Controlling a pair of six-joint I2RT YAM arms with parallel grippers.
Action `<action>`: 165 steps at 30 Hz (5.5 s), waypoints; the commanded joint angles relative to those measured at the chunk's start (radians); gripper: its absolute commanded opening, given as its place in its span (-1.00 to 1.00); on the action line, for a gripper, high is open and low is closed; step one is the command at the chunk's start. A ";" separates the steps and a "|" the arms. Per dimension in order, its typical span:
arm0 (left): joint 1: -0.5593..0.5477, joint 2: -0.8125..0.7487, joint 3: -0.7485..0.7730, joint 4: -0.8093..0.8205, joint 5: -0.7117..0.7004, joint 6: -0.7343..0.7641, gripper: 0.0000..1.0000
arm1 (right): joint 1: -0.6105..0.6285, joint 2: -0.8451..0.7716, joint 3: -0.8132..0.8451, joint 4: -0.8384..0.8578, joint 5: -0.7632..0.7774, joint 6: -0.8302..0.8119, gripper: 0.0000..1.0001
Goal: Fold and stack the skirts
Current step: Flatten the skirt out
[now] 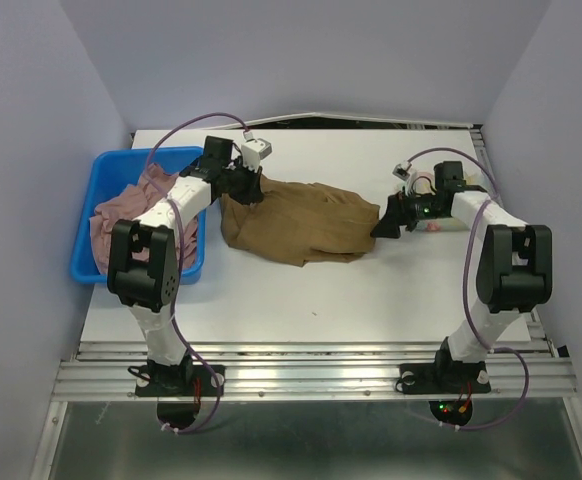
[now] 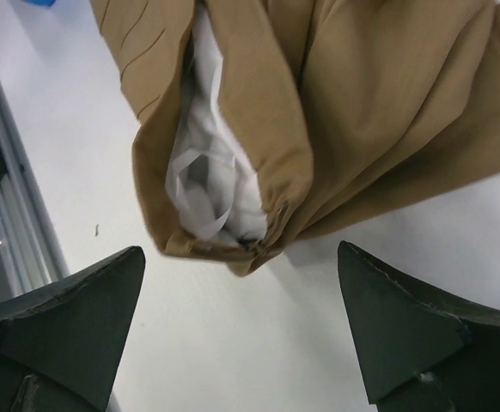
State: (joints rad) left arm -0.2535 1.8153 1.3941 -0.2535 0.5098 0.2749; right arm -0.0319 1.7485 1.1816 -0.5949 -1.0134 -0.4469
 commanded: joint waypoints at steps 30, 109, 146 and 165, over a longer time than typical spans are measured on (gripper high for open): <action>0.077 -0.649 0.041 0.180 -0.102 -0.032 -1.00 | 0.004 -0.532 0.292 0.385 0.422 0.320 -0.99; -0.096 0.245 0.202 -0.249 -0.352 -0.052 -0.03 | 0.617 -0.032 -0.203 -0.233 0.464 -0.081 0.00; -0.158 0.041 0.023 -0.279 -0.241 -0.005 0.01 | 0.365 0.152 0.020 -0.083 0.730 -0.148 -0.03; -0.173 0.271 0.185 -0.386 -0.160 0.131 -0.11 | 0.696 -0.086 -0.037 -0.356 0.473 -0.087 -0.01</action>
State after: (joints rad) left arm -0.4240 2.1532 1.6596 -0.5426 0.3260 0.3393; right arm 0.6746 1.7184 1.0676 -0.9012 -0.5022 -0.5583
